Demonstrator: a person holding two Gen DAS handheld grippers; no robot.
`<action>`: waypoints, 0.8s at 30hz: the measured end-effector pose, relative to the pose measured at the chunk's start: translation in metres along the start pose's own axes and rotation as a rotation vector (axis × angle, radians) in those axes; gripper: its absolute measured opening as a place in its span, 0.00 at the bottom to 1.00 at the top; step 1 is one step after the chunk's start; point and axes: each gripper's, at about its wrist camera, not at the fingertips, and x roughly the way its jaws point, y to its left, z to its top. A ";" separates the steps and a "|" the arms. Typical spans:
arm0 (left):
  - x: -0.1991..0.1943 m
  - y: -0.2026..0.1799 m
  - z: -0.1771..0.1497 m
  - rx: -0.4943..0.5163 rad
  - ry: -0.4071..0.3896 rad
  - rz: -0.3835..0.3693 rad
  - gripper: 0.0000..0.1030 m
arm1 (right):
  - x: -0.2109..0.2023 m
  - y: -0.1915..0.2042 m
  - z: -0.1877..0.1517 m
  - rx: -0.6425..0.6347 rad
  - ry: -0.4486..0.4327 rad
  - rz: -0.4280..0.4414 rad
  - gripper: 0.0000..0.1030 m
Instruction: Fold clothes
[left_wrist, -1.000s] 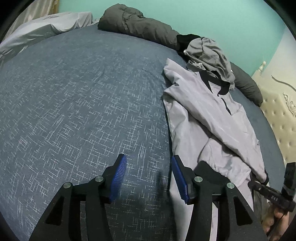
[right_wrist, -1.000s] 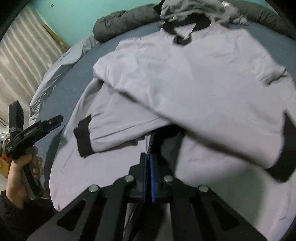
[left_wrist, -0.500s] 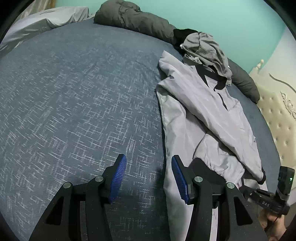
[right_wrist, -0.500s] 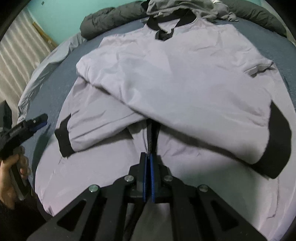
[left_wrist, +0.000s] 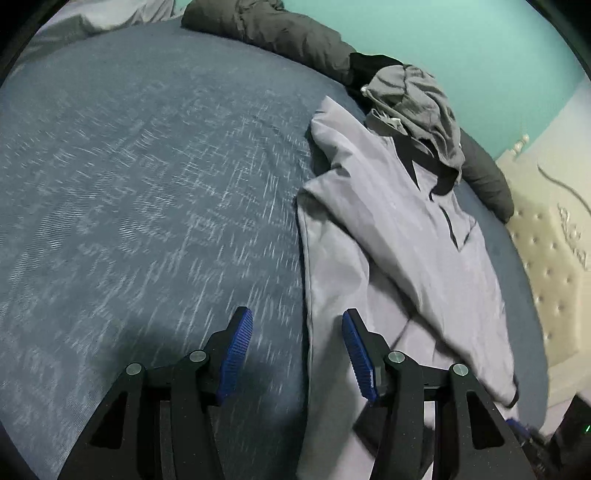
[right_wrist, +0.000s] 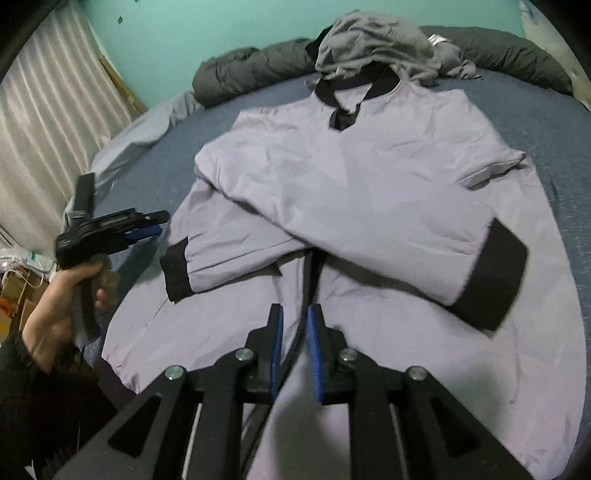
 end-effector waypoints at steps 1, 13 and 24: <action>0.004 -0.001 0.002 -0.001 0.001 -0.002 0.53 | -0.003 -0.004 0.000 0.006 -0.010 -0.003 0.15; 0.015 -0.009 0.006 0.012 -0.014 0.018 0.02 | -0.015 -0.042 -0.011 0.114 -0.081 -0.007 0.15; 0.017 -0.003 0.008 -0.051 0.019 0.042 0.05 | -0.023 -0.043 -0.012 0.109 -0.122 0.012 0.15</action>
